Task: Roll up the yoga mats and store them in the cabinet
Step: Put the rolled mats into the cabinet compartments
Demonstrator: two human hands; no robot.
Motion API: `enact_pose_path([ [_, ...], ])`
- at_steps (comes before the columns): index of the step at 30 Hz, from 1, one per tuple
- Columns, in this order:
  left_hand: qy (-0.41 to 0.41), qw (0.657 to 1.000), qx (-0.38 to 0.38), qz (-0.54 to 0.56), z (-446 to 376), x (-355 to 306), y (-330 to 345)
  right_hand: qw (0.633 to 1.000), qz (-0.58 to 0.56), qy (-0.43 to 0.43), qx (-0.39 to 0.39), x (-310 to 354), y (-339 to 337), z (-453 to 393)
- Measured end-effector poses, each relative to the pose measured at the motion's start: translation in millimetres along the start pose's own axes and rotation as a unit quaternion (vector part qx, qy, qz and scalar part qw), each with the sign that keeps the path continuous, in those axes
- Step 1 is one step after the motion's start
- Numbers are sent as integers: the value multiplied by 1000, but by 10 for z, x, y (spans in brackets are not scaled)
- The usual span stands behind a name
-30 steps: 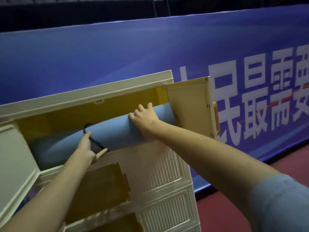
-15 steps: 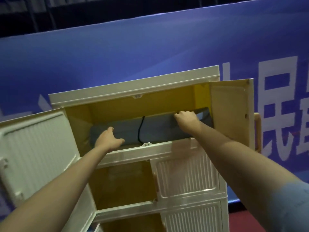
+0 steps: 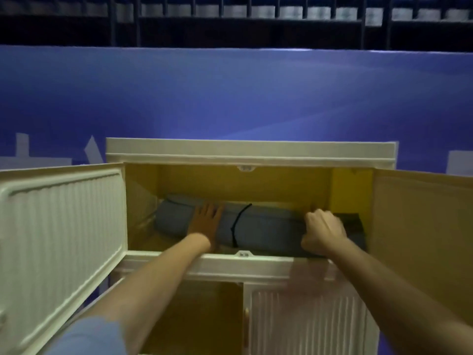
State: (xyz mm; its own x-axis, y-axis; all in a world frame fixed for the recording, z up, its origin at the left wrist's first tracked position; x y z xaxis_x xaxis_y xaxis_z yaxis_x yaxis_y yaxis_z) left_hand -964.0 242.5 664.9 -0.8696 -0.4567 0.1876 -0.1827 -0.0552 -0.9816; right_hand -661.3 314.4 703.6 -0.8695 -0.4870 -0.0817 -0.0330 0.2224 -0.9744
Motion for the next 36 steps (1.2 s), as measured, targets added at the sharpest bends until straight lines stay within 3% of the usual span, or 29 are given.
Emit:
enact_pose_path([
  [4, 3, 994, -97, -43, -195, -6, -238, 1000, -6, -2, -14, -83, -92, -154],
  [8, 24, 994, -80, -69, -100, -33, -251, 998, -20, 31, 48, -135, -143, -396],
  [14, 14, 995, -70, -75, -189, 291, -161, 997, -53, 19, 49, 77, 88, -635],
  [19, 83, 994, -60, -37, -468, 148, 20, 994, -77, 19, 77, 137, 231, -527],
  [24, 116, 981, -118, -100, -500, 21, -332, 997, -45, 41, 56, -93, 40, -526],
  [27, 75, 990, -78, -90, -326, 80, -302, 993, -74, 43, 86, -85, 99, -493],
  [32, -56, 998, -28, -32, -50, 14, -91, 984, -141, -29, 105, 285, 239, -183],
  [34, -54, 998, -13, 4, 111, -112, -201, 985, -126, -53, 109, 276, 171, -22],
  [36, -43, 997, -49, 37, 301, -221, -377, 989, -105, -53, 93, 177, 40, 136],
])
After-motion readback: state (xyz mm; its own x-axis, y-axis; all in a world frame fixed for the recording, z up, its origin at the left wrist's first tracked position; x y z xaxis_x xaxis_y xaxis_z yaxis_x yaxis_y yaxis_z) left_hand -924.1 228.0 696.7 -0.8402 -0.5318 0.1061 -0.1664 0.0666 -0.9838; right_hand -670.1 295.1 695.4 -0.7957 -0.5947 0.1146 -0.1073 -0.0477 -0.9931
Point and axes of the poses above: each hand's wrist, its own z-axis away from the middle knuckle, its own y-axis out of the palm, x = y × z, the point moved 3 cm from there along -z, towards the middle knuckle, and after that the axes turned 15 degrees about x, right-handed, at the moved point
